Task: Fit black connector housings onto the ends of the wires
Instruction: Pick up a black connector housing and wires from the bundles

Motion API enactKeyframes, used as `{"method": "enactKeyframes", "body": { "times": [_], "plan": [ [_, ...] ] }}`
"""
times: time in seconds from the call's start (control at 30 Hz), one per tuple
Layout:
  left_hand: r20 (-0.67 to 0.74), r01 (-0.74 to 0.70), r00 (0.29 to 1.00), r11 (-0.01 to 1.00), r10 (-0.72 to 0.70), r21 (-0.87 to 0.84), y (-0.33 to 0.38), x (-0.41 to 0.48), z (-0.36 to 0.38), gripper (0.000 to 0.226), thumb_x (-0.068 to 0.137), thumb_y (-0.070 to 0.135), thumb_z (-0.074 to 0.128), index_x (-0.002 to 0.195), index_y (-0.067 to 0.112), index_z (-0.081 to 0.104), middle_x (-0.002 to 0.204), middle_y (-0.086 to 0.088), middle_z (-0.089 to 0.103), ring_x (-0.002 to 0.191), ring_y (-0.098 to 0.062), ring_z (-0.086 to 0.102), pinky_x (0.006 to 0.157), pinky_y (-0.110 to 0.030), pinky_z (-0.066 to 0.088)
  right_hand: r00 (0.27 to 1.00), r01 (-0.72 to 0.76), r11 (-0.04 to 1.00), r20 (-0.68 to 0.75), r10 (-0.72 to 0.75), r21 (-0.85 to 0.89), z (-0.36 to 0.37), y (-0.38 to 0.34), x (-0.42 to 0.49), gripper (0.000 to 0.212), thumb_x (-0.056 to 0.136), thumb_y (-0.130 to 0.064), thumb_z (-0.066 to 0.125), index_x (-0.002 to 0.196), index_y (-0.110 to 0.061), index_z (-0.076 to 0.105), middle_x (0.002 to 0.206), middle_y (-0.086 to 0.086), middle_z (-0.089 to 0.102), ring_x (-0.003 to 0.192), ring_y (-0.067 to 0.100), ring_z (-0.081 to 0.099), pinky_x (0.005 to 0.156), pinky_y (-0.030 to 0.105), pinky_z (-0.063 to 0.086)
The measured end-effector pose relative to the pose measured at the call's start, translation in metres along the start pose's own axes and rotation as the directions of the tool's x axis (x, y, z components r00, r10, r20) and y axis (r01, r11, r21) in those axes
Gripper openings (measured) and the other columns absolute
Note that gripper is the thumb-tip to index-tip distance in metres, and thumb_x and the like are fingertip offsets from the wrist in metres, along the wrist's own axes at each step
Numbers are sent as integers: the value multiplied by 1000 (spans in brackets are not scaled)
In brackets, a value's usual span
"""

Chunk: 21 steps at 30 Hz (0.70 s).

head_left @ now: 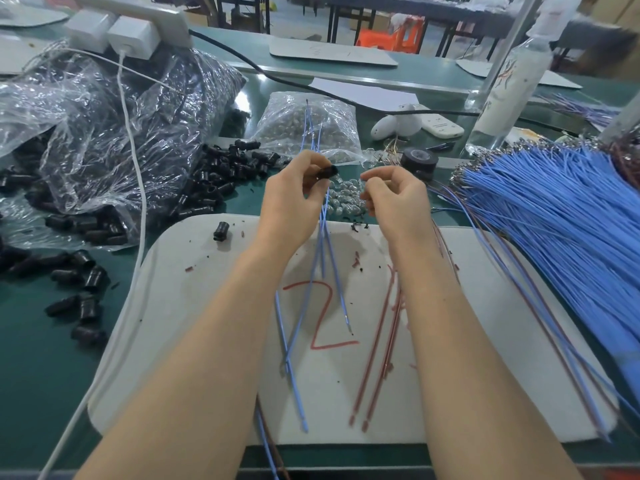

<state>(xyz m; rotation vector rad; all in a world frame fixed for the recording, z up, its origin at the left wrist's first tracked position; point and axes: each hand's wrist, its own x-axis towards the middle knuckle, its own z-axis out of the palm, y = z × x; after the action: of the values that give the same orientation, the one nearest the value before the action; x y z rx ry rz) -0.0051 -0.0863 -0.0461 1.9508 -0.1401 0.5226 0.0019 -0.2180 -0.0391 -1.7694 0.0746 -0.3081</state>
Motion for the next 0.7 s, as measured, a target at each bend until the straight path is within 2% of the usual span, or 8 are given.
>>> {"method": "enactKeyframes", "body": {
  "times": [0.07,0.17,0.2,0.27,0.43,0.57,0.63,0.7],
  "plan": [
    [16,4,1000,999,-3,-50,-1,0,0,18,90,-1,54,101,12,56,97,-2,68,92,-10,64,86,-15,48,999,31,999,34,-30,-31,1,0,-1,21,81,-6,54,74,-25,61,67,1,62,62,16,52,65,34,46],
    [38,-2,999,997,5,-71,-2,-1,1,20,89,-5,51,101,12,54,101,-3,68,97,-9,64,90,-19,48,995,98,971,56,-88,-216,0,5,-2,21,80,-5,55,80,-24,64,68,0,61,59,11,49,60,23,40],
    [44,-1,999,997,5,-75,-3,-1,1,21,89,-5,50,100,12,53,102,-3,68,98,-9,64,90,-19,48,993,116,950,58,-104,-289,0,6,-2,20,82,-6,55,86,-22,68,74,0,65,63,9,52,62,21,40],
    [51,8,999,996,-3,-90,-4,0,2,21,89,-6,50,100,12,53,102,-3,68,98,-9,64,91,-18,48,991,137,906,58,-125,-401,0,8,-2,25,86,-7,53,103,-16,70,94,4,70,80,12,58,74,21,43],
    [59,-3,998,996,8,-92,-3,0,2,22,89,-6,49,97,15,52,101,-5,69,96,-11,65,89,-16,48,986,168,807,112,-126,-566,1,11,0,40,90,-4,48,127,-14,59,129,8,58,110,24,56,96,25,35],
    [66,8,998,996,-3,-83,-5,0,2,20,90,-3,49,100,14,53,99,-3,69,95,-12,65,88,-19,49,985,165,766,146,-93,-621,2,13,1,43,90,1,47,128,-14,57,137,8,47,122,22,48,100,23,31],
    [69,11,998,997,-6,-74,-5,0,2,20,91,-2,49,101,14,54,98,-3,69,94,-13,64,88,-23,49,987,155,768,129,-95,-622,1,13,2,38,89,-1,49,123,-13,61,134,9,46,117,23,49,95,20,30],
    [72,11,997,998,-6,-68,-6,0,2,20,91,-2,48,101,15,53,98,-4,69,94,-14,64,88,-25,49,989,148,758,110,-101,-635,1,14,2,28,89,-8,54,114,-13,65,127,9,46,113,24,50,95,24,32]
  ]
}}
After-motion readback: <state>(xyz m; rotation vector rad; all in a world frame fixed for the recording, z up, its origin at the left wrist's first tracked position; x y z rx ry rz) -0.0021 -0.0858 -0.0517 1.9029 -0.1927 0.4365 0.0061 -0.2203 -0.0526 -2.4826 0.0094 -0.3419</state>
